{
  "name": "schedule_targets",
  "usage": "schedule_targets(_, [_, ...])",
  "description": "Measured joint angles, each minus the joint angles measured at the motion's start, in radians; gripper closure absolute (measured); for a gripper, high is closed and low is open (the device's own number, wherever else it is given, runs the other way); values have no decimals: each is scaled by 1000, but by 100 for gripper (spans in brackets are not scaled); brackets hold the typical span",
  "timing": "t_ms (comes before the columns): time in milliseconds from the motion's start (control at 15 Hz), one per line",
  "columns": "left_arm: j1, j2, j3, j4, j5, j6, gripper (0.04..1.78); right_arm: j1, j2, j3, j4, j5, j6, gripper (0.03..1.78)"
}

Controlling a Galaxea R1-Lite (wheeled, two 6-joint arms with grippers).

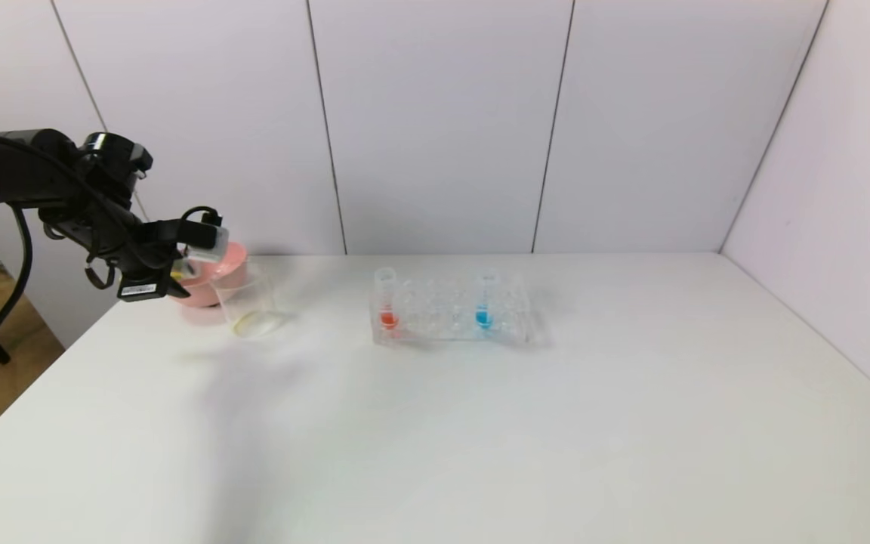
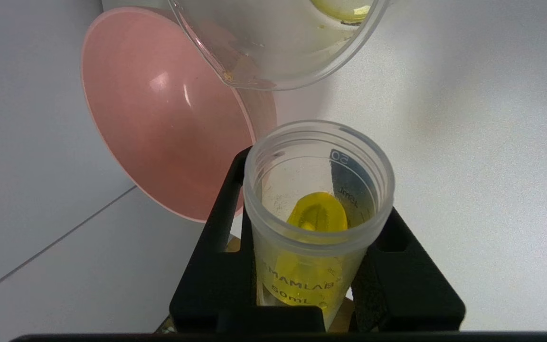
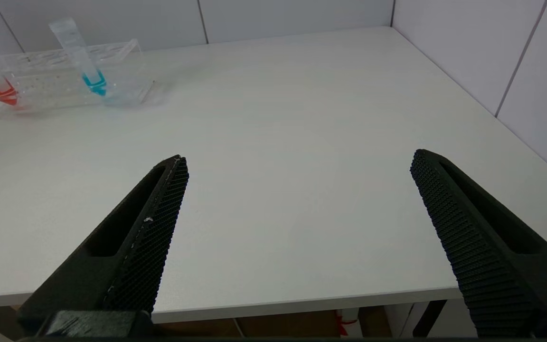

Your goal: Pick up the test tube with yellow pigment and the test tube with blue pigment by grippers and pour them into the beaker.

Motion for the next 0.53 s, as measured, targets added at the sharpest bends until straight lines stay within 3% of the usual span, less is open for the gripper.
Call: schedule_targets(533, [-29, 10, -2, -3, 95, -95, 128, 0, 0, 0, 0, 0, 0, 10])
